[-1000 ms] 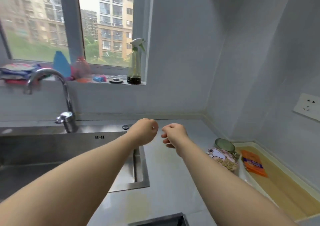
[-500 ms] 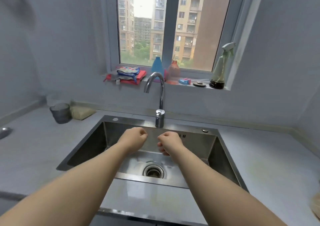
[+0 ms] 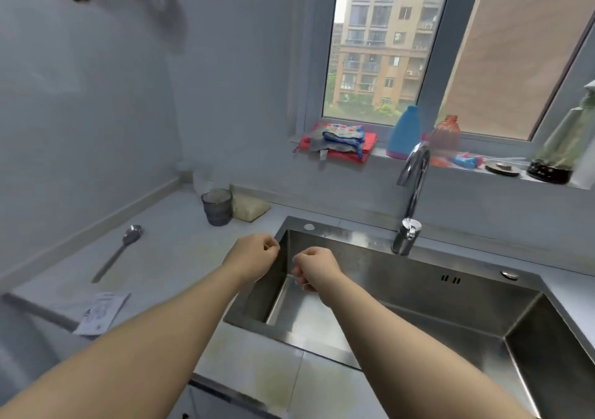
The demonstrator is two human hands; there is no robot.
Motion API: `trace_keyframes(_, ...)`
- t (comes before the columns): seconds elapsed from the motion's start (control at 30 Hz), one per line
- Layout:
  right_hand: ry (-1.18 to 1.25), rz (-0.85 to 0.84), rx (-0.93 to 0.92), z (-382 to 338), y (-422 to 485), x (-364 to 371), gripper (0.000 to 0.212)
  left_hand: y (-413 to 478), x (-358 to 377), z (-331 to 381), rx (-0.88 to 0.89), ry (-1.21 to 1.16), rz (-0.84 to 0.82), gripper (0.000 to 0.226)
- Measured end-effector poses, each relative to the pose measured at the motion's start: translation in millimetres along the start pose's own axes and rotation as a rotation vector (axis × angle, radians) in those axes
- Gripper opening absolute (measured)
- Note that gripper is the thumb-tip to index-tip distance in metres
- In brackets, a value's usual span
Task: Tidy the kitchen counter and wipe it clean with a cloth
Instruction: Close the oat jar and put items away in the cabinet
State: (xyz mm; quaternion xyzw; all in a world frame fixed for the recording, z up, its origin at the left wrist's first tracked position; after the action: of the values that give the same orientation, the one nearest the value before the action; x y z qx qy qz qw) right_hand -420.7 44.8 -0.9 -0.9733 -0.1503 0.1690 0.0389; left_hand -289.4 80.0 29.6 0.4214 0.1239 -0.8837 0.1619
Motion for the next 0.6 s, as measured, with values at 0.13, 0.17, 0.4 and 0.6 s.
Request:
trace_keyframes(0.13, 0.004, -0.040, 0.017, -4, 43, 23, 0.014, 35, -9, -19, -0.046, 0.000, 0.017, 0.025)
trace_keyframes(0.17, -0.003, -0.047, 0.017, -3, 56, 27, 0.013, 46, -12, -22, -0.057, 0.006, 0.022, 0.026)
trace_keyframes(0.4, -0.058, -0.085, 0.053, 3, 137, 45, 0.014, 126, -24, -35, -0.093, 0.016, 0.091, 0.026)
trace_keyframes(0.6, -0.054, -0.121, 0.069, 1, 192, 70, 0.015, 188, -36, -55, -0.073, 0.162, 0.225, 0.028)
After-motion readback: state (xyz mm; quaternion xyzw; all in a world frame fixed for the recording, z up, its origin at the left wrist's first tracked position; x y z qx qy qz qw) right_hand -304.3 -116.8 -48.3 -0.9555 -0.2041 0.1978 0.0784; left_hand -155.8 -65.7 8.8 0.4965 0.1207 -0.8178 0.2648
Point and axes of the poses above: each hand's wrist, its own y-axis towards the middle knuckle, its own x-axis out of the palm, z = x × y, the point moved 5 cm from there along y, towards the middle knuckle, and after that the axes turned 11 degrees about -x, right-handed, at the moved point
